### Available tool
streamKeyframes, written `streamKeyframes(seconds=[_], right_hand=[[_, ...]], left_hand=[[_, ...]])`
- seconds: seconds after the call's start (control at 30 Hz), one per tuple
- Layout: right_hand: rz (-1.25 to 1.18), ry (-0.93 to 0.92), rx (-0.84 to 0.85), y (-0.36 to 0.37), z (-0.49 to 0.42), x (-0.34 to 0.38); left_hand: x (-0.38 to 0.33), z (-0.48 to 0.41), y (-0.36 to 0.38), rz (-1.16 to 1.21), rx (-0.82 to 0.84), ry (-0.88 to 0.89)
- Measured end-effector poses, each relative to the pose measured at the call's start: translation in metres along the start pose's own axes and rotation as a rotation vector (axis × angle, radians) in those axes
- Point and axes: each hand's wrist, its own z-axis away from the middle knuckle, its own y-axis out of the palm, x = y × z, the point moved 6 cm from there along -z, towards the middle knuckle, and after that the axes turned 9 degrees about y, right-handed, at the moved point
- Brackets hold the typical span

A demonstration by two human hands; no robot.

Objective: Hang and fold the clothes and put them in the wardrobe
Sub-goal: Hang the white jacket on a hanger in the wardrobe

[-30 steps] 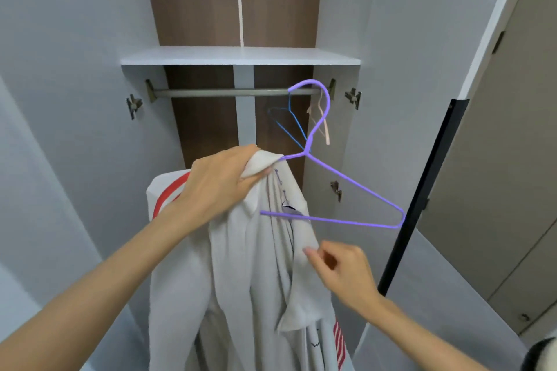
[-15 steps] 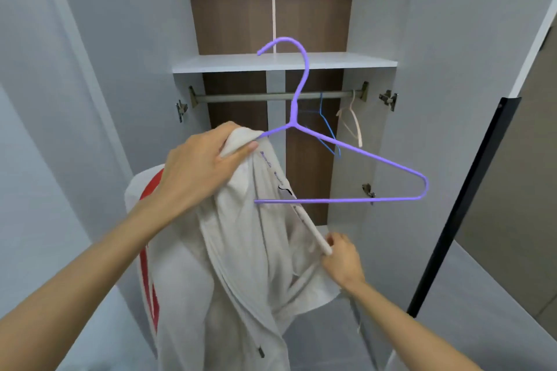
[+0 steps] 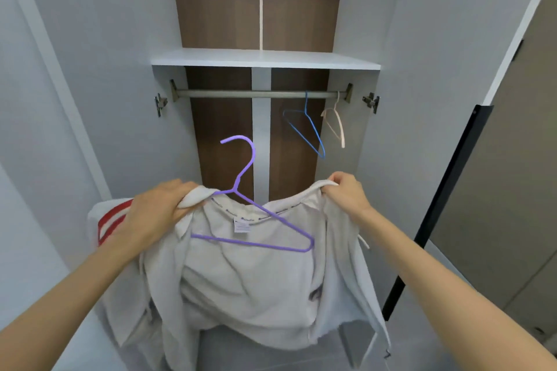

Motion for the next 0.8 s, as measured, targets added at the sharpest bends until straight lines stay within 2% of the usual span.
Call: streamKeyframes(seconds=[0.1,0.17,0.2,0.3,0.37,0.43,0.57,0.6,0.7,0.8], right_hand=[[0.081,-0.024,0.191,0.016,0.001,0.021],[-0.028,0.006,0.328,0.022,0.002,0.029],[-0.083,0.018,0.341,0.020,-0.001,0.029],[-0.020,0.054,0.198,0.000,-0.011,0.007],[0.001,0.021,0.140,-0.011,-0.015,-0.007],[-0.075,-0.058,0.121,-0.019,-0.014,-0.003],[-0.208,-0.242,0.037,-0.041,-0.011,0.034],[-0.201,-0.299,0.045,-0.044,-0.011,0.038],[0.097,-0.439,0.054,-0.048,-0.014,0.029],[0.311,-0.421,0.065,-0.047,-0.024,-0.003]], left_hand=[[-0.015,-0.009,0.033,-0.172,0.042,-0.140],[-0.025,-0.016,0.046,-0.102,0.015,-0.261],[-0.028,-0.018,0.051,-0.018,-0.021,-0.324],[-0.041,-0.026,0.052,0.219,-0.189,-0.416],[-0.053,-0.034,0.047,0.233,-0.272,-0.352],[-0.062,-0.046,0.045,0.235,-0.262,-0.278],[-0.111,-0.066,0.066,0.296,-0.090,-0.074],[-0.122,-0.068,0.070,0.300,-0.092,-0.056],[-0.127,-0.075,0.067,0.372,-0.209,-0.162],[-0.118,-0.080,0.063,0.432,-0.255,-0.239]])
